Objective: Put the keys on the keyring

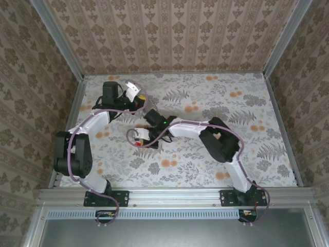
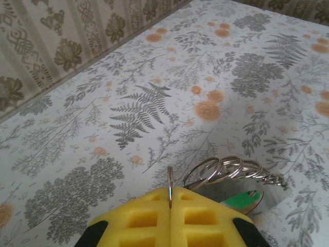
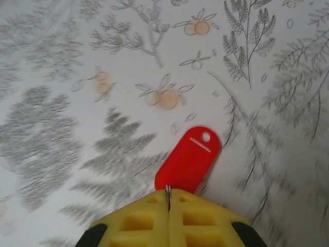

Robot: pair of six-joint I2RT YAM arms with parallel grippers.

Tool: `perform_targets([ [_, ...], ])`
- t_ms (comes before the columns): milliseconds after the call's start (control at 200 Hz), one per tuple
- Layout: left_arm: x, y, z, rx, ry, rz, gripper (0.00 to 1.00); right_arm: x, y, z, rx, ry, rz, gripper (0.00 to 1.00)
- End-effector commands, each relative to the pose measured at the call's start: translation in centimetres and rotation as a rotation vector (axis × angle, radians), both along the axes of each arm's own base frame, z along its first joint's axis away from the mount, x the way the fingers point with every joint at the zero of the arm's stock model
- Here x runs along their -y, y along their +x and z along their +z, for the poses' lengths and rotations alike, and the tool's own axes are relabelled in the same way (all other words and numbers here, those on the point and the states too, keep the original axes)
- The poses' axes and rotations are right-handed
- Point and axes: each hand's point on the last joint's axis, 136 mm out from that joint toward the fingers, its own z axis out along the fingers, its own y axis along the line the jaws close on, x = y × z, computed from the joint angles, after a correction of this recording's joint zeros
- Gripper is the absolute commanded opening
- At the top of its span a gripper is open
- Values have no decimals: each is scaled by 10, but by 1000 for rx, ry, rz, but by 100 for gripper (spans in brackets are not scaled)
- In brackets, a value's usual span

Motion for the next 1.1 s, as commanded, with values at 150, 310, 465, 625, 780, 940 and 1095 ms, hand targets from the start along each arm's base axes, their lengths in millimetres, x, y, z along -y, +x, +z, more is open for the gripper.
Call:
perform_targets([
  [150,38,-56,20,104,-10,-223,0,74,-18,117,-83,411,-258,0],
  [310,56,-79,18,118,-2,-286,0,134,-21,142,-121,510,-461,0],
  [465,70,-104,17,133,-6,-364,0,177,-27,168,-47,593,-579,0],
  [625,84,-138,13,137,-3,-469,0,213,-30,183,80,629,-684,0],
  [780,95,-166,12,147,2,-549,0,227,-29,189,205,618,-704,0],
  [940,112,-186,6,140,3,-603,0,219,-29,184,242,566,-621,0],
  [1095,126,-192,-4,124,-5,-603,0,206,-33,178,229,554,-528,0],
])
